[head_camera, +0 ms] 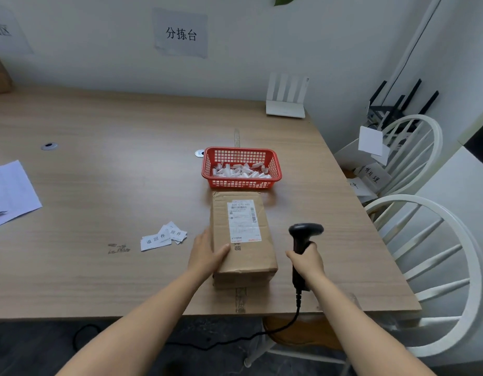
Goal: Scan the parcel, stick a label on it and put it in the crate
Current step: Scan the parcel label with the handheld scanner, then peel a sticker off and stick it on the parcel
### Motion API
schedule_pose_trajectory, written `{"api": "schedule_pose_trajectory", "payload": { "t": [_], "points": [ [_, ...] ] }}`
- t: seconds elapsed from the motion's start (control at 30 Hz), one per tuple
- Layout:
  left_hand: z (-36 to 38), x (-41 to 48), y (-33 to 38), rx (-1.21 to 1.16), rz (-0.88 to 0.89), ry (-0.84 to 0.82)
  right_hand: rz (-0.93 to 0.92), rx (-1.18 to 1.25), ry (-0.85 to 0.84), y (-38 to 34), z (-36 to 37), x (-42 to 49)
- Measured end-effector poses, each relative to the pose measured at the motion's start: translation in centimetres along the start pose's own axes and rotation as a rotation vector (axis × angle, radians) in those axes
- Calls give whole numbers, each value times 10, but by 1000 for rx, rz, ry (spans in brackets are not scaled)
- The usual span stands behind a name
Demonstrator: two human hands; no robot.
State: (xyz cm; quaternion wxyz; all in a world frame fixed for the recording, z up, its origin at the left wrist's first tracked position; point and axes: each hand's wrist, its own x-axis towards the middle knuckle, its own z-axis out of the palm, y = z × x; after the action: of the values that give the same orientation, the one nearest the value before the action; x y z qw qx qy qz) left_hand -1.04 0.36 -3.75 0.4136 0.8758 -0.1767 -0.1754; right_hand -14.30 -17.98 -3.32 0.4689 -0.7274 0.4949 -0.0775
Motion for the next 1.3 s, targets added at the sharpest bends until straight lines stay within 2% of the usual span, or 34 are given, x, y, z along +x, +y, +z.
{"api": "schedule_pose_trajectory", "payload": {
  "t": [0.1,0.2,0.57,0.67,0.73,0.8,0.9,0.97,1.03,1.1,1.17,1.3],
  "points": [
    [3,2,3,154,126,-81,15,-205,30,17,7,15],
    [8,3,-1,222,159,-179,38,-281,70,26,11,21],
    [-3,-5,-16,325,109,-298,37,-356,171,40,30,32],
    [-17,-8,-22,311,95,-303,55,-311,262,38,37,22],
    [-26,-9,-30,316,66,-301,-39,-240,381,26,40,13],
    [-37,-7,-39,351,9,-311,-259,-110,446,-1,40,0],
    [-54,8,-56,436,-55,-301,-539,73,325,-59,43,-30],
    [-64,21,-67,442,-69,-258,-740,35,226,-91,57,-50],
    [-72,34,-76,448,-82,-188,-845,-17,64,-114,84,-64],
    [-81,46,-81,459,-91,-111,-817,-67,-118,-130,119,-68],
    [-88,61,-87,473,-63,-85,-711,-160,-242,-138,158,-60],
    [-96,89,-105,489,-22,-144,-498,-378,-297,-128,224,-25]
  ]
}}
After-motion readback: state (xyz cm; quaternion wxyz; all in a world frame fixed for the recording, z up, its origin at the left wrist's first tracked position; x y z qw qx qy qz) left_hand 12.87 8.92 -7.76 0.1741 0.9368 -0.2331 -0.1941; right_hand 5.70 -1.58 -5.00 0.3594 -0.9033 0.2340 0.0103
